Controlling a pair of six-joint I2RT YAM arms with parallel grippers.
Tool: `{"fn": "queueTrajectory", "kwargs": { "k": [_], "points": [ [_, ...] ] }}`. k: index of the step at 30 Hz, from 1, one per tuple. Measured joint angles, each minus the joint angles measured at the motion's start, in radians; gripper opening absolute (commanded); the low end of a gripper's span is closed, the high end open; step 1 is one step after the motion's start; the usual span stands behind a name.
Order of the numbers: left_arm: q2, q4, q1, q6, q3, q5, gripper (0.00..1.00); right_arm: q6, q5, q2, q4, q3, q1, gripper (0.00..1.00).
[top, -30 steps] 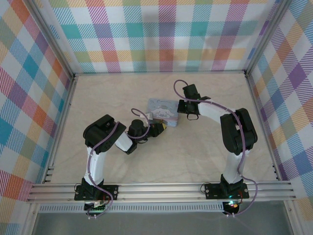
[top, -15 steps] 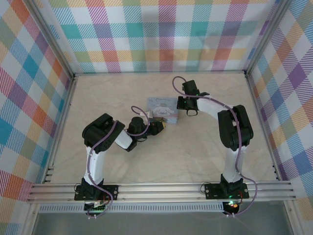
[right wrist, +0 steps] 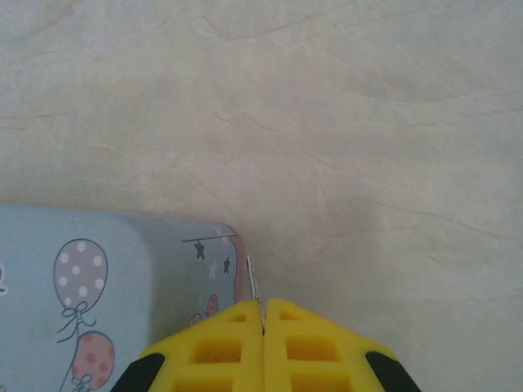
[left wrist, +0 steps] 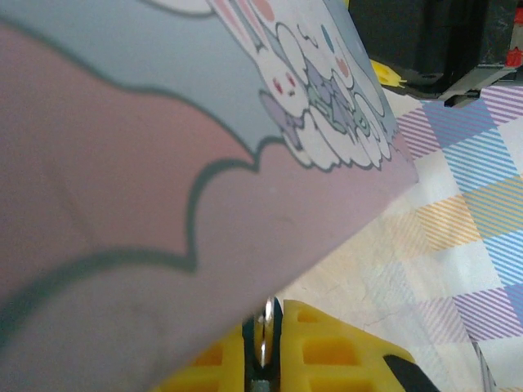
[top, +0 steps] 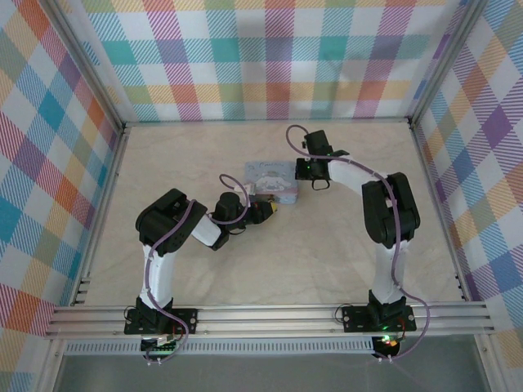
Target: Unlock a padlock with a key
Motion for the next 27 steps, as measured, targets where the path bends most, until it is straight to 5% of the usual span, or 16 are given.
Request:
{"fn": "queueTrajectory", "kwargs": {
  "k": [13,27],
  "points": [
    [-0.063,-0.171,0.008,-0.02,0.031,0.014,0.11,-0.031,-0.056,0.012,-0.009,0.006,-0.018,0.0],
    [-0.177,-0.597,-0.005,-0.1,0.136,0.106,0.11,-0.001,-0.157,-0.349,0.015,-0.322,-0.069,0.0]
  ]
}}
